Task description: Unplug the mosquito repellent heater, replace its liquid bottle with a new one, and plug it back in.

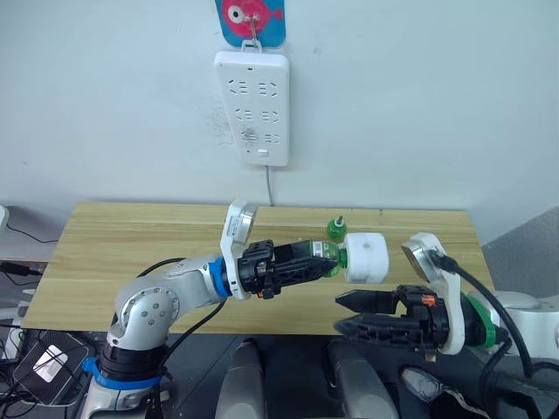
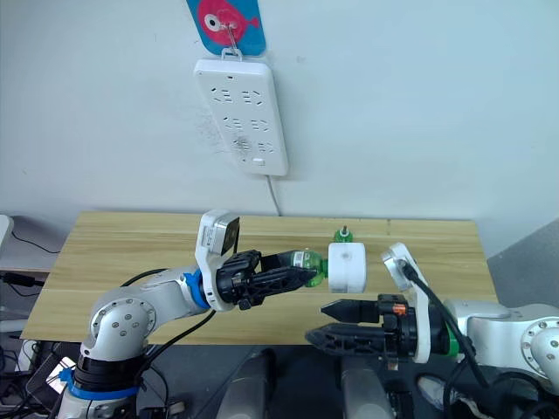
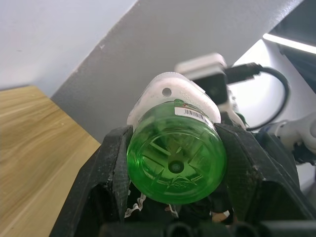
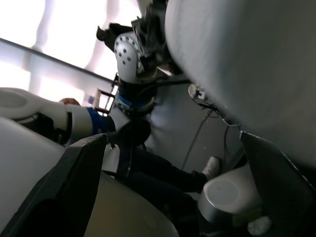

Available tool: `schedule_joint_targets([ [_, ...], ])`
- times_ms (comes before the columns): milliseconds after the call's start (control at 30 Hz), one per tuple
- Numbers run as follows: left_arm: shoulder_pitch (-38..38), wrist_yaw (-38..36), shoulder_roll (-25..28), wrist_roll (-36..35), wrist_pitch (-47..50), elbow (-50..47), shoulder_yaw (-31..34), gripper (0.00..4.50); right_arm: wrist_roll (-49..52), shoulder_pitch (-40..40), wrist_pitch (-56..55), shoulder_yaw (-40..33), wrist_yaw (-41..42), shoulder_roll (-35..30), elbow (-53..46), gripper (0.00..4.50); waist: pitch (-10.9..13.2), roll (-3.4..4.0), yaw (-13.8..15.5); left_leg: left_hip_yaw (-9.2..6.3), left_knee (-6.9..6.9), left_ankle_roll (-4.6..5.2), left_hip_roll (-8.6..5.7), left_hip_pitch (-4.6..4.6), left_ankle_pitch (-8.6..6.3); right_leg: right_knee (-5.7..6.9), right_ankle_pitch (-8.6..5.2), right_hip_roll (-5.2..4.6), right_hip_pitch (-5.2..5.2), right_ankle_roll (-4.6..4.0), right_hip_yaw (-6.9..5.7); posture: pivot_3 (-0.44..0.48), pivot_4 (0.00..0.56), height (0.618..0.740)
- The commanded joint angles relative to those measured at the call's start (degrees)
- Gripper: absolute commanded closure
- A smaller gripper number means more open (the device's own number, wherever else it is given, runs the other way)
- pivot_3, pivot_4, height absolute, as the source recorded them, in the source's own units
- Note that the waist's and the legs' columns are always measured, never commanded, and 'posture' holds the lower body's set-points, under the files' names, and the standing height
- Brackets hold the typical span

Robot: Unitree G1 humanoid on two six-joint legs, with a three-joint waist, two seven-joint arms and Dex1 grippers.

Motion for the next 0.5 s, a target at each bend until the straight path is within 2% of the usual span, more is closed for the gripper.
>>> schedule_joint_targets([
  [33, -0.3, -1.2, 0.5, -1.0, -0.6, -1.4, 0.9, 2.18, -2.3, 3.5, 1.3, -9.0, 6.2, -3.9, -2.0, 0.97, 0.0, -0.01, 0.0, 0.01, 0.01, 0.00, 0.00, 0.00, 0.00, 0.00, 0.00, 0.00, 0.01, 0.00, 0.00, -0.045, 0.255, 0.735],
  [133, -0.2, -2.5, 1.8, -1.6, 0.1, -1.2, 1.1, 2.18, -2.0, 5.2, 2.1, -16.9, 9.2, -6.8, 1.0, 2.07, -0.1, -0.04, -0.1, 0.01, 0.03, 0.00, 0.01, 0.02, 0.00, 0.00, 0.01, 0.00, 0.03, 0.01, 0.01, -0.061, 0.252, 0.735],
  [200, -0.2, -3.6, 2.8, -1.9, 0.6, -1.2, 0.9, 2.18, -3.6, 5.3, 2.0, -19.7, 10.1, -7.5, 3.7, 2.81, -0.2, -0.14, -0.1, 0.02, 0.03, 0.00, 0.01, 0.04, 0.00, 0.00, 0.01, 0.01, 0.04, 0.01, 0.01, -0.063, 0.252, 0.735],
  [333, -0.4, -6.2, 4.7, -2.5, 1.9, -1.6, -0.3, 2.18, -11.3, 0.0, -0.6, -16.5, 9.4, -5.2, 9.4, 4.40, -0.3, -0.27, -0.2, 0.03, 0.02, 0.00, 0.00, 0.04, 0.00, -0.01, 0.01, 0.01, 0.04, 0.00, 0.02, -0.066, 0.247, 0.735],
  [500, -1.0, -7.0, 4.7, -3.2, 2.8, -1.7, -0.7, 2.18, -17.3, -9.2, -0.7, -6.7, 7.7, 1.7, 10.2, 4.50, -0.3, -0.32, -0.5, 0.02, 0.01, 0.00, 0.00, 0.05, 0.00, 0.00, 0.01, 0.01, 0.04, 0.00, 0.01, -0.060, 0.246, 0.735],
])
